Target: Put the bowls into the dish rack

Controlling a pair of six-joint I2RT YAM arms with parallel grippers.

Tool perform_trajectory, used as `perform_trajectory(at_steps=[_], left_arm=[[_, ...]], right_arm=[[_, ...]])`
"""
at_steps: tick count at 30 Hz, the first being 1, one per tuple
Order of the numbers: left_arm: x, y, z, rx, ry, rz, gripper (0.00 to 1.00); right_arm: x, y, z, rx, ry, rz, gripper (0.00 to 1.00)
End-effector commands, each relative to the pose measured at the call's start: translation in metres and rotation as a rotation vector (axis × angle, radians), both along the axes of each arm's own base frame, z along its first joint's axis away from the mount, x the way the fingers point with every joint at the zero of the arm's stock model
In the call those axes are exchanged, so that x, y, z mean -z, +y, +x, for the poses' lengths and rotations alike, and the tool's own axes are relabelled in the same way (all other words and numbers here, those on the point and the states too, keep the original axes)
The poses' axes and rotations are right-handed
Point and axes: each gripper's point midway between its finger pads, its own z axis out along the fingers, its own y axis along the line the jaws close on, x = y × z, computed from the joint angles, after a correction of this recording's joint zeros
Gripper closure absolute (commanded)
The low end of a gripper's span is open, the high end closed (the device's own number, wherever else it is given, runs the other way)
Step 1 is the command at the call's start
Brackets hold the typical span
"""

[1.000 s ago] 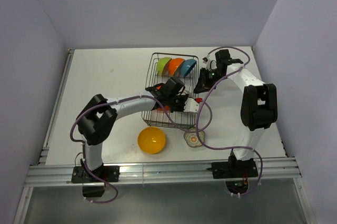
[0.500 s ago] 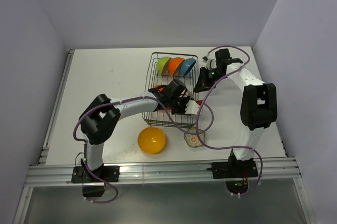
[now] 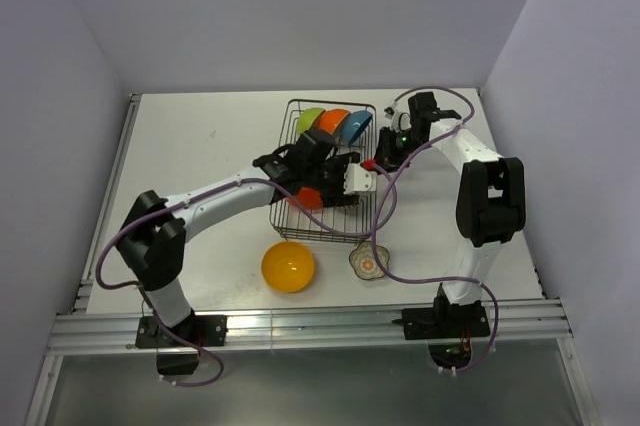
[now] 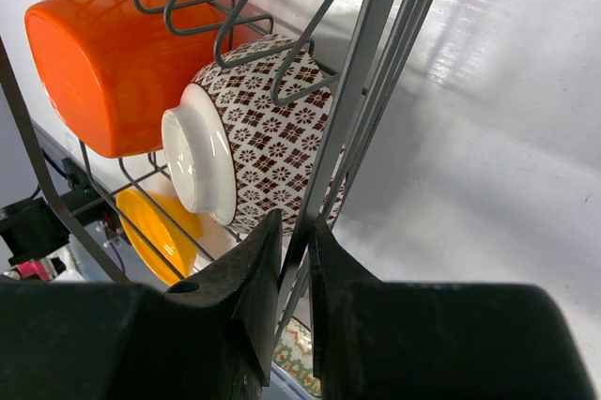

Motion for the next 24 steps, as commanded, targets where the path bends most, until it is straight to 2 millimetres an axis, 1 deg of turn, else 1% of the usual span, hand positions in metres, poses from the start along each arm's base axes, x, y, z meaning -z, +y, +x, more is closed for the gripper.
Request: perform_trajectory(at_steps=[1,2,3,4,5,7,8,10,11,12,13,14,15,16,17,18,19,20,21,22,23,24], left_arm=[[-0.068,0.000,-0.009,-0.005,0.003,-0.147,0.32],[-0.075,0.005,-0.007,-0.020,0.012,-0.159,0.30],[-0.078,0.010,-0.009,-0.035,0.039,-0.165,0.29],[-0.089,0.016,-0.012,-0.041,0.042,-0.184,0.26],[-0.092,0.024,-0.009,-0.062,0.052,-0.189,0.24],[-0.098,0.036,-0.012,-0.095,0.095,-0.203,0.22],[-0.105,0.049,-0.012,-0.119,0.099,-0.219,0.19],[-0.106,0.065,-0.018,-0.156,0.153,-0.231,0.17],[-0.107,0.080,-0.021,-0.171,0.169,-0.234,0.15],[-0.105,0.089,-0.023,-0.188,0.184,-0.230,0.15],[-0.099,0.100,-0.028,-0.201,0.207,-0.210,0.14],[-0.096,0.117,-0.032,-0.221,0.209,-0.207,0.14],[-0.092,0.126,-0.033,-0.224,0.197,-0.196,0.14],[-0.092,0.140,-0.041,-0.235,0.193,-0.188,0.14],[-0.076,0.155,-0.044,-0.255,0.215,-0.159,0.14],[-0.069,0.165,-0.047,-0.239,0.187,-0.131,0.14],[-0.070,0.175,-0.054,-0.237,0.163,-0.129,0.14],[-0.050,0.189,-0.063,-0.247,0.192,-0.085,0.14],[-0.046,0.194,-0.068,-0.203,0.151,-0.062,0.14],[-0.047,0.201,-0.076,-0.177,0.111,-0.059,0.15],[-0.029,0.209,-0.091,-0.146,0.136,-0.014,0.15],[-0.026,0.212,-0.097,-0.074,0.075,0.005,0.15]], right_arm=[[-0.028,0.007,0.018,-0.059,-0.132,0.024,0.91],[-0.030,0.007,0.018,-0.058,-0.139,0.025,0.86],[-0.031,0.007,0.019,-0.055,-0.145,0.025,0.83],[-0.033,0.007,0.019,-0.054,-0.151,0.026,0.79],[-0.035,0.007,0.020,-0.053,-0.155,0.026,0.70],[-0.038,0.007,0.022,-0.045,-0.164,0.027,0.61],[-0.040,0.007,0.022,-0.042,-0.171,0.027,0.52],[-0.044,0.007,0.023,-0.040,-0.183,0.025,0.45],[-0.045,0.007,0.024,-0.036,-0.189,0.024,0.40],[-0.050,0.007,0.026,-0.034,-0.204,0.029,0.37],[-0.052,0.007,0.026,-0.035,-0.209,0.028,0.35],[-0.055,0.007,0.027,-0.033,-0.218,0.028,0.30],[-0.060,0.007,0.028,-0.032,-0.234,0.030,0.26],[-0.064,0.007,0.028,-0.031,-0.244,0.031,0.23],[-0.068,0.008,0.029,-0.032,-0.256,0.034,0.15],[-0.075,0.008,0.030,-0.031,-0.273,0.037,0.14],[-0.079,0.008,0.030,-0.031,-0.284,0.037,0.13],[-0.084,0.008,0.031,-0.031,-0.298,0.040,0.13],[-0.088,0.008,0.030,-0.032,-0.308,0.040,0.12],[-0.095,0.008,0.029,-0.031,-0.327,0.042,0.12],[-0.100,0.007,0.030,-0.029,-0.339,0.042,0.12],[-0.103,0.007,0.028,-0.030,-0.348,0.040,0.12]])
